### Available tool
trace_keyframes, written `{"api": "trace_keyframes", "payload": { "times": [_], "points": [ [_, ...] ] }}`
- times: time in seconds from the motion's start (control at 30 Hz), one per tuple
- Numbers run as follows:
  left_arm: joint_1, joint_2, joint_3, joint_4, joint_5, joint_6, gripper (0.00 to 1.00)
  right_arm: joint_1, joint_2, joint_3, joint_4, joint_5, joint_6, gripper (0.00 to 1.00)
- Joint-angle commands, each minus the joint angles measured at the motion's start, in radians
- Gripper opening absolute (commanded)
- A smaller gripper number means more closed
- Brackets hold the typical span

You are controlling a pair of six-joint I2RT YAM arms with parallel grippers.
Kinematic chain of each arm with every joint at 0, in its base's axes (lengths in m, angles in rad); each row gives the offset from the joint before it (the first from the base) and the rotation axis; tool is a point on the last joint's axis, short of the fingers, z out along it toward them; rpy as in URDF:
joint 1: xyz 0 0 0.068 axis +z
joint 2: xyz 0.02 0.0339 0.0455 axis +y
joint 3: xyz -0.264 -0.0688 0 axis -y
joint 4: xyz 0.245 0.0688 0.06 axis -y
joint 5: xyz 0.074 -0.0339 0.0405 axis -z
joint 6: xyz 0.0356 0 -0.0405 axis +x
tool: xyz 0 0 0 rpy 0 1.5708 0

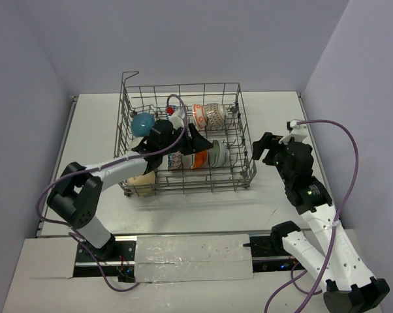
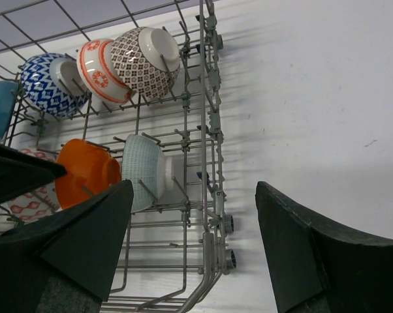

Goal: Load the bowls into the dish rack
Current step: Reset both arms

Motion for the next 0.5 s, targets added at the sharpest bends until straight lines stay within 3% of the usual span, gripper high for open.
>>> {"api": "trace_keyframes", "payload": {
  "times": [0.0, 0.13, 0.27, 0.47],
  "points": [
    [-0.056, -0.103, 0.135, -0.081, -0.122, 0.133, 0.61, 0.006, -0.008, -0.003, 0.056, -0.023, -0.008, 0.83],
    [-0.112, -0.11, 0.25, -0.167, -0.178, 0.267, 0.73, 0.006, -0.013, -0.005, 0.057, -0.034, -0.01, 0.83],
    [-0.144, -0.181, 0.263, -0.164, -0.242, 0.338, 0.77, 0.007, -0.005, 0.0, 0.054, -0.051, -0.007, 0.83],
    [-0.159, -0.434, 0.151, -0.269, -0.588, 0.485, 0.78, 0.006, 0.006, 0.012, 0.05, -0.118, -0.007, 0.87]
  ]
}}
